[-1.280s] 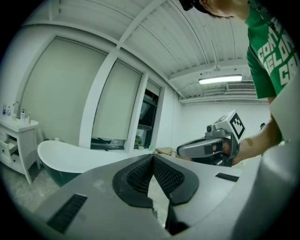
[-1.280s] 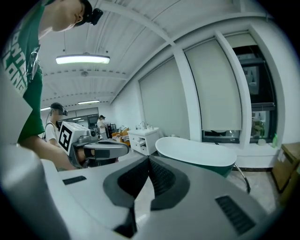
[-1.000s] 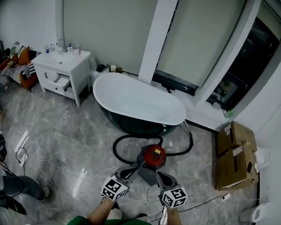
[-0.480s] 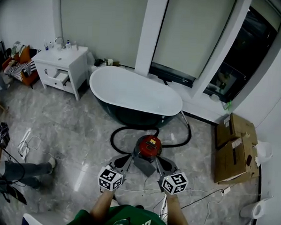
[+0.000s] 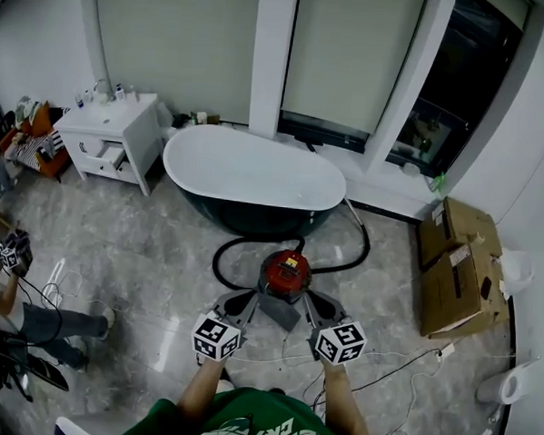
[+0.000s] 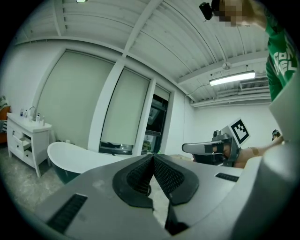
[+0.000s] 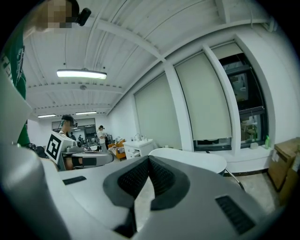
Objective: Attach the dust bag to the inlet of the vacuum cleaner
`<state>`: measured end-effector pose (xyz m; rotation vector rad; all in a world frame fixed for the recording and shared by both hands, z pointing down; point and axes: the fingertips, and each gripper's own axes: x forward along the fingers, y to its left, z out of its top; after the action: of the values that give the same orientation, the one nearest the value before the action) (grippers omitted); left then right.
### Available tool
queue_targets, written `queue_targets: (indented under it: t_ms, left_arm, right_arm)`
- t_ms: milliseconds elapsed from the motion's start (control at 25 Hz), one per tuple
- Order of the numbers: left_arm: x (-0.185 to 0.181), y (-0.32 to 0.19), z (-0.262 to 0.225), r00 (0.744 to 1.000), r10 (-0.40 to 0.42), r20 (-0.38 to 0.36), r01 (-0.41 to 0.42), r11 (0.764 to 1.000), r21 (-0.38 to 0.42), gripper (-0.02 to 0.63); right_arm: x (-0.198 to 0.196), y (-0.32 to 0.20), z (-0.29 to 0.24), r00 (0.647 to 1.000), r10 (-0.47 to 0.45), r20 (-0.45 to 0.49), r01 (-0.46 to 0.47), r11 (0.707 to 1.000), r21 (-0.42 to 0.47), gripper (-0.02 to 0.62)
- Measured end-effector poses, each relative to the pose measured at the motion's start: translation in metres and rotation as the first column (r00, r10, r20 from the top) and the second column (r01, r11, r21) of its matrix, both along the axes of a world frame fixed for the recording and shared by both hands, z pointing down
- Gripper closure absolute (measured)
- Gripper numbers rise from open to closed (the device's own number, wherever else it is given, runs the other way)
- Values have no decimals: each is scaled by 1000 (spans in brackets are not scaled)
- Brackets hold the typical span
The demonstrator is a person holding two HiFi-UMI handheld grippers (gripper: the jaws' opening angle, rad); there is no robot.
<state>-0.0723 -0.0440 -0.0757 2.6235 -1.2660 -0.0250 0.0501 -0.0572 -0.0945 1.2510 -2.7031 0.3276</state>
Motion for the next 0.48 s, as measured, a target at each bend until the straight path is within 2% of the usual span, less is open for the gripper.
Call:
queue_targets:
  t_ms: [480]
  left_arm:
    - [6, 9, 2, 1000, 21, -1, -21, 1000, -3, 602]
  right_arm:
    - [0, 15, 9, 1000, 10, -6, -10, 1000, -6, 586]
